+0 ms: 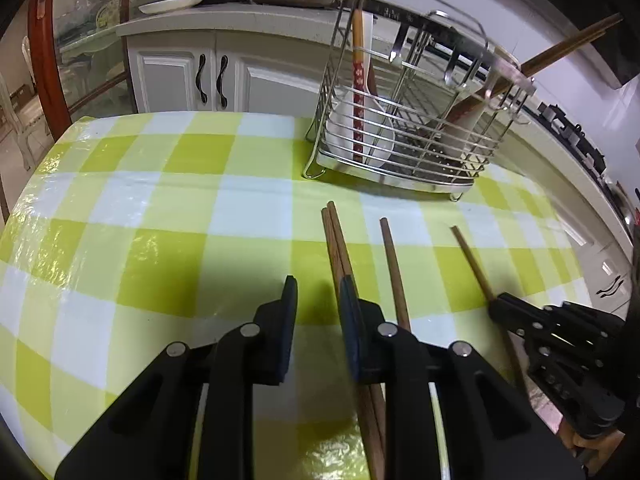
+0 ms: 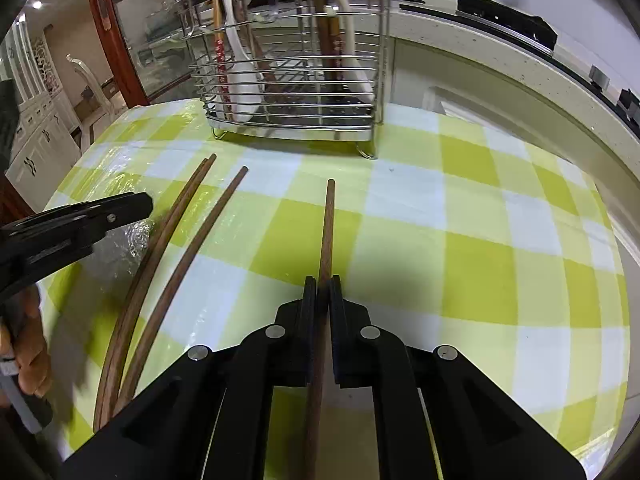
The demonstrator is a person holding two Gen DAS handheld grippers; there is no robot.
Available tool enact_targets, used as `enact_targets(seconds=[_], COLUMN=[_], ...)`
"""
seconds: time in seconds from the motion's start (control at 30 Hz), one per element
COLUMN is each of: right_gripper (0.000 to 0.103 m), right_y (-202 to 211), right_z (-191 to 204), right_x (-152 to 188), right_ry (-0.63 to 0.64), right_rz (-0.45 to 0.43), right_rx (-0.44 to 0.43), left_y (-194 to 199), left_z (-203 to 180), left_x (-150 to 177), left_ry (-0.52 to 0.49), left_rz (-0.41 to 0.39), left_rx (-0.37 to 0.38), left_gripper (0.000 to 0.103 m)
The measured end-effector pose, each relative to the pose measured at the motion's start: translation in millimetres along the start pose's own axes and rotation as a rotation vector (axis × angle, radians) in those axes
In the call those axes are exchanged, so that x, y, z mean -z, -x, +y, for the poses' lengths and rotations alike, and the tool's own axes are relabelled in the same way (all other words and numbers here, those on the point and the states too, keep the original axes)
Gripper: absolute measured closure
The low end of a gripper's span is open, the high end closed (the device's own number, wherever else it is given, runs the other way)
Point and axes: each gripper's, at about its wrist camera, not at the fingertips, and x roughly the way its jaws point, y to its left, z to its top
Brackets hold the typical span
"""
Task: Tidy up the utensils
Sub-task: 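Grasp a brown chopstick with the left tool while the right tool grasps another, then lift both held chopsticks up toward the wire rack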
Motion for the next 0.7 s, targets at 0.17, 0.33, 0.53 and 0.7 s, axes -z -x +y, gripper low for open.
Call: enact_targets(seconds=[0.17, 0.33, 0.53, 0.7], right_gripper=[0.096, 0.096, 0.096, 0.096], right_y=[3, 2, 3, 2], right_z=[-7, -8, -12, -11], right_x=[4, 4, 4, 2], right_ry=[-0.013, -0.023, -0.035, -0.030], right_rz=[-0.002, -0.004, 0.000, 0.012], right_rx=[-0.008, -0.013, -0.007, 0.007], left_y=[-8, -14, -19, -27], left_z=[-5, -9, -17, -37], left_x=[-1, -3, -7, -9], left_ry=[-0.007, -0.022, -0.064, -0.168], left_rz=[0.011, 0.018, 0.024, 0.065], left_rx=[-0.005, -0.018, -0.065, -0.146], left_gripper=[0.082, 0.086, 0.086, 0.086])
